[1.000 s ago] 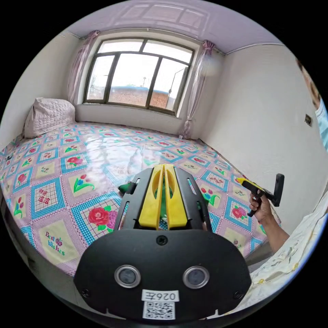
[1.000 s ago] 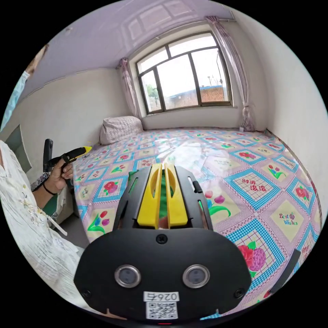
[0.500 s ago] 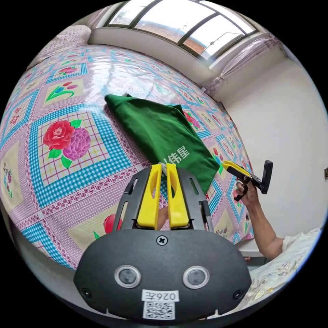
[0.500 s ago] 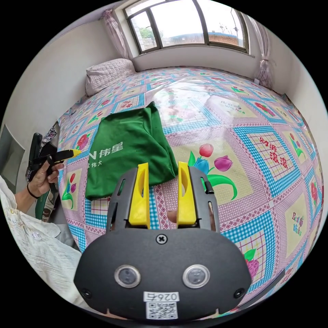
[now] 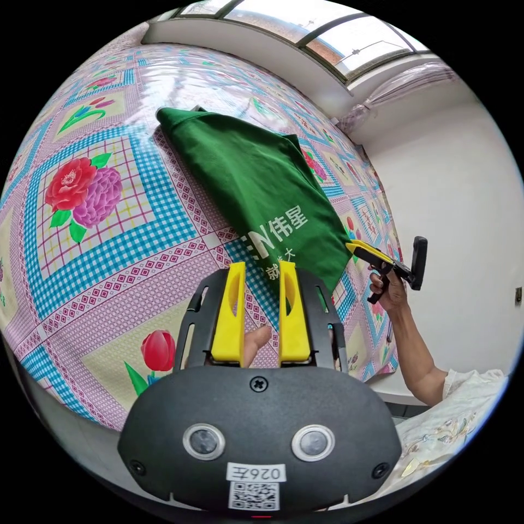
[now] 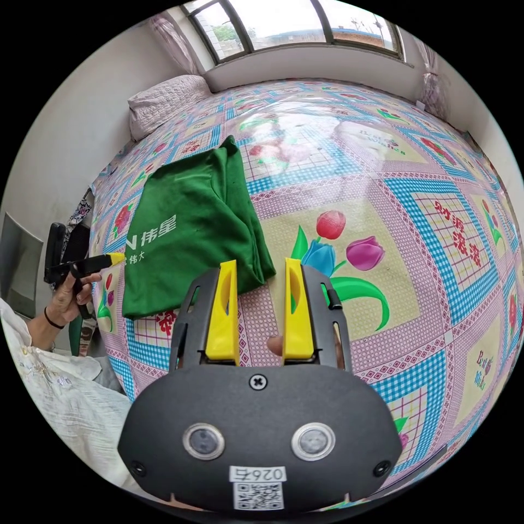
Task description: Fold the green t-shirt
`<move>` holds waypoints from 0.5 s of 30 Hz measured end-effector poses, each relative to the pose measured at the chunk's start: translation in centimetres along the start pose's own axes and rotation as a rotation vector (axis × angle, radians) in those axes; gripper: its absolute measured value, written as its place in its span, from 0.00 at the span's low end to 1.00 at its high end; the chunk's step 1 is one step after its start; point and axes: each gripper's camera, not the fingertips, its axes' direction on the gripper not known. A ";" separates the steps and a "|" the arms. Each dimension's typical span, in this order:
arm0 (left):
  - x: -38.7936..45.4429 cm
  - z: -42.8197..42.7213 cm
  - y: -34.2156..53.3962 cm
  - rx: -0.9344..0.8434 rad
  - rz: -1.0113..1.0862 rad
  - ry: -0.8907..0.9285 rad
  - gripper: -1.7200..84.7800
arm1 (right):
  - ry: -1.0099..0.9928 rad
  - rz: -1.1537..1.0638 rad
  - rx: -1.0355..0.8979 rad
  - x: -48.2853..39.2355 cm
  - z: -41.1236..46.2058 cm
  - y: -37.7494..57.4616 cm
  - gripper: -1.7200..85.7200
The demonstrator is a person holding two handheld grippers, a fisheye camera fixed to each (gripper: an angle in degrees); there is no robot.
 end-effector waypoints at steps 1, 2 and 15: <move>-0.5 0.6 -0.1 -0.006 0.001 0.003 0.13 | -0.007 0.003 -0.002 0.5 0.1 -0.5 0.12; -1.0 1.3 -0.2 -0.013 0.001 0.004 0.13 | -0.011 0.006 0.002 0.9 0.0 -1.1 0.12; -5.8 7.3 -1.0 -0.097 0.011 0.006 0.06 | -0.099 0.064 0.017 4.4 -1.5 -3.9 0.01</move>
